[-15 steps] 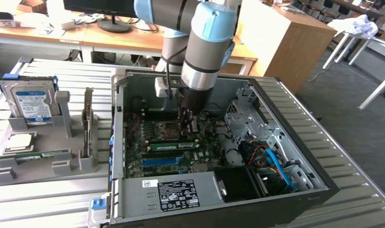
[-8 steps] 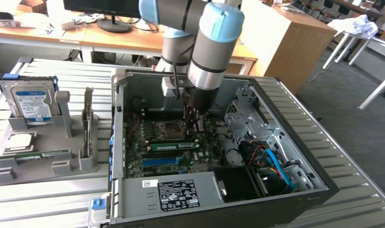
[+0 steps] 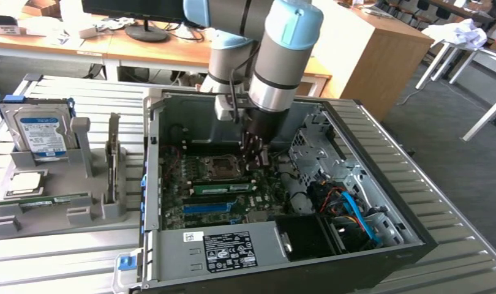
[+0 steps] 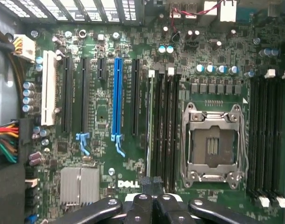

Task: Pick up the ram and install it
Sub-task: 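Press down the ram until it locks into place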

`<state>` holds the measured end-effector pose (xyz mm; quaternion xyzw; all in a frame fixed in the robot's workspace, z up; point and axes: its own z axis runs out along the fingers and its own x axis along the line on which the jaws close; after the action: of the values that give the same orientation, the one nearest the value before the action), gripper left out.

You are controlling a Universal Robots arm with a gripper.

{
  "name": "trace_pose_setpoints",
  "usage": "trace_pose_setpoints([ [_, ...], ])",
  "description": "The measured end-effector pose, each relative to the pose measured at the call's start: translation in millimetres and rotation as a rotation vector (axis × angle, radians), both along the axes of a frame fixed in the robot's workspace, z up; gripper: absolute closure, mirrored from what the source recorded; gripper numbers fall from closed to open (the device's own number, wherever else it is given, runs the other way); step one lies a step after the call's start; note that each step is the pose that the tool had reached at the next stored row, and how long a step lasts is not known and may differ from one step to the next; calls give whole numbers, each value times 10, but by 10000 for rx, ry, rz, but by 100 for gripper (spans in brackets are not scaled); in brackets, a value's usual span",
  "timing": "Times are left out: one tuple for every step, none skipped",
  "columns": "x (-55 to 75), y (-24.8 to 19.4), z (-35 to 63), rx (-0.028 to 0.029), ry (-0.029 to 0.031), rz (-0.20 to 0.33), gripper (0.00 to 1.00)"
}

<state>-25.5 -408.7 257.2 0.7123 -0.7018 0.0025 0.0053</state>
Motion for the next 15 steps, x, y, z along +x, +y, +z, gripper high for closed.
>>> trace_pose_setpoints([
  [17, 0, 9, 9, 0, 0, 90],
  [34, 0, 18, 17, 0, -1, 90],
  [51, 0, 24, 23, 0, -1, 90],
  [69, 0, 30, 30, 0, -1, 90],
  [88, 0, 36, 37, 0, -1, 90],
  [104, 0, 42, 46, 1, 0, 90],
  [121, 0, 48, 55, 1, 0, 90],
  [138, 0, 53, 66, 1, 0, 90],
  [157, 0, 58, 76, 1, 0, 90],
  [176, 0, 62, 84, 3, -1, 90],
  [194, 0, 65, 89, 4, -1, 90],
  [210, 0, 67, 94, 5, -1, 90],
  [226, 0, 70, 98, 8, 0, 90],
  [241, 0, 72, 104, 9, 0, 90],
  [258, 0, 72, 112, 13, 0, 90],
])
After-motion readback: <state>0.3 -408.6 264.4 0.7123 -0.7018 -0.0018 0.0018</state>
